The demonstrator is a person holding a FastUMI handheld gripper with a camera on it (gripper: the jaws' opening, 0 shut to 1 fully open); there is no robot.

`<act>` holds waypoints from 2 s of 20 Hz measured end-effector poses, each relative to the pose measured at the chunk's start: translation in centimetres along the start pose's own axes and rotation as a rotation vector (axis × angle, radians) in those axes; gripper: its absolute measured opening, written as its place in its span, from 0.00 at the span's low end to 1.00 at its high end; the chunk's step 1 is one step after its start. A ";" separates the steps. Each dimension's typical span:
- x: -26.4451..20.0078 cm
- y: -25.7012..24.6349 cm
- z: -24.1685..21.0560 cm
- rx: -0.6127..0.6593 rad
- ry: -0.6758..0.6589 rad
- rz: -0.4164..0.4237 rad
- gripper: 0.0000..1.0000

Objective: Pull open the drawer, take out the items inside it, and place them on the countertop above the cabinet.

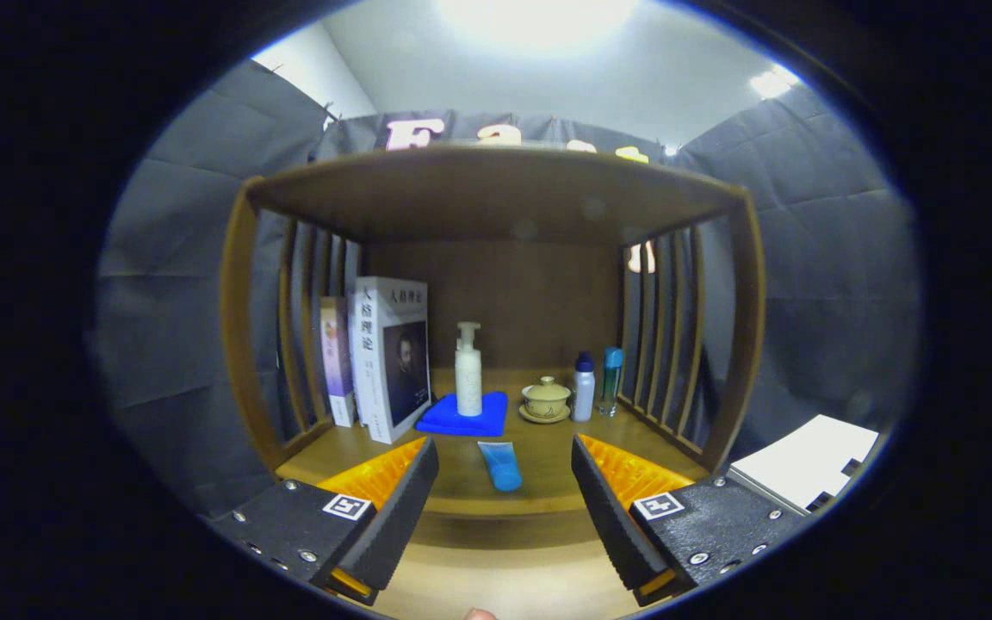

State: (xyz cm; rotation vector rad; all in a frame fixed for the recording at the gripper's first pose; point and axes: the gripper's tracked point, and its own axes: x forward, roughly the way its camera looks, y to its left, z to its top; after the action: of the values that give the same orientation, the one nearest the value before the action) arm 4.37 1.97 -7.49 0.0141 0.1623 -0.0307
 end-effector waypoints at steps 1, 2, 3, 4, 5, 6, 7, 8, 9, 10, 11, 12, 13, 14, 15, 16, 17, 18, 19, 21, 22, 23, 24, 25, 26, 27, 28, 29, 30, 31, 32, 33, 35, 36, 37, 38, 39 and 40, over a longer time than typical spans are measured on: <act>-1.9 0.9 0.0 0.024 -0.019 0.022 0.95; -3.8 1.5 -0.5 0.056 -0.025 0.038 0.95; -5.6 2.1 -1.1 0.091 -0.030 0.055 0.95; -7.0 2.5 -1.7 0.119 -0.033 0.069 0.95; -8.2 2.4 -2.4 0.124 -0.026 0.075 0.95; -9.5 2.0 -3.5 0.110 -0.010 0.074 0.95; -10.5 1.7 -4.5 0.090 0.006 0.072 0.95; -11.4 1.5 -5.5 0.070 0.015 0.074 0.95; -12.1 1.4 -6.3 0.053 0.021 0.075 0.95; -12.8 1.3 -7.2 0.036 0.027 0.082 0.95; -13.4 1.4 -8.2 0.020 0.039 0.091 0.95; -13.9 1.7 -9.3 0.006 0.051 0.103 0.95; -14.5 1.9 -10.4 -0.006 0.063 0.113 0.95; -14.9 2.0 -11.4 -0.015 0.082 0.116 0.95; -15.4 2.2 -12.6 -0.021 0.104 0.124 0.95; -15.6 2.3 -13.5 -0.028 0.122 0.126 0.95; -15.7 2.3 -14.4 -0.040 0.141 0.122 0.95; -15.9 2.0 -15.0 -0.053 0.154 0.110 0.95; -16.0 1.7 -15.4 -0.061 0.166 0.096 0.95; -15.7 1.4 -16.5 -0.058 0.189 0.069 0.95; -15.5 1.1 -17.0 -0.057 0.201 0.057 0.95; -15.3 0.8 -17.5 -0.057 0.212 0.043 0.95; -15.1 0.5 -17.9 -0.054 0.221 0.032 0.95; -14.9 0.3 -18.1 -0.047 0.229 0.025 0.95; -14.6 0.1 -18.5 -0.042 0.235 0.016 0.95; -14.3 -0.2 -18.8 -0.040 0.239 0.006 0.95; -14.1 -0.4 -19.0 -0.041 0.242 -0.006 0.95; -13.9 -0.7 -19.1 -0.040 0.245 -0.015 0.95; -13.6 -0.7 -19.2 -0.034 0.247 -0.016 0.95; -13.3 -0.6 -19.2 -0.026 0.246 -0.015 0.95; -13.0 -0.6 -19.2 -0.022 0.244 -0.016 0.95; -13.0 -0.8 -19.3 -0.019 0.250 -0.019 0.95; -12.9 -0.5 -19.3 -0.006 0.253 -0.017 0.95; -13.0 -0.4 -19.5 -0.006 0.255 -0.018 0.95; -13.0 -0.5 -19.5 -0.009 0.250 -0.018 0.95; -13.0 -0.5 -19.4 -0.010 0.251 -0.016 0.95; -12.9 -0.5 -19.4 -0.007 0.250 -0.015 0.95; -12.9 -0.5 -19.4 -0.004 0.251 -0.014 0.94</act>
State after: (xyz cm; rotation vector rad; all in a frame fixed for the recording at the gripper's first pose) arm -11.51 2.13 -24.57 0.0129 0.4138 -0.0427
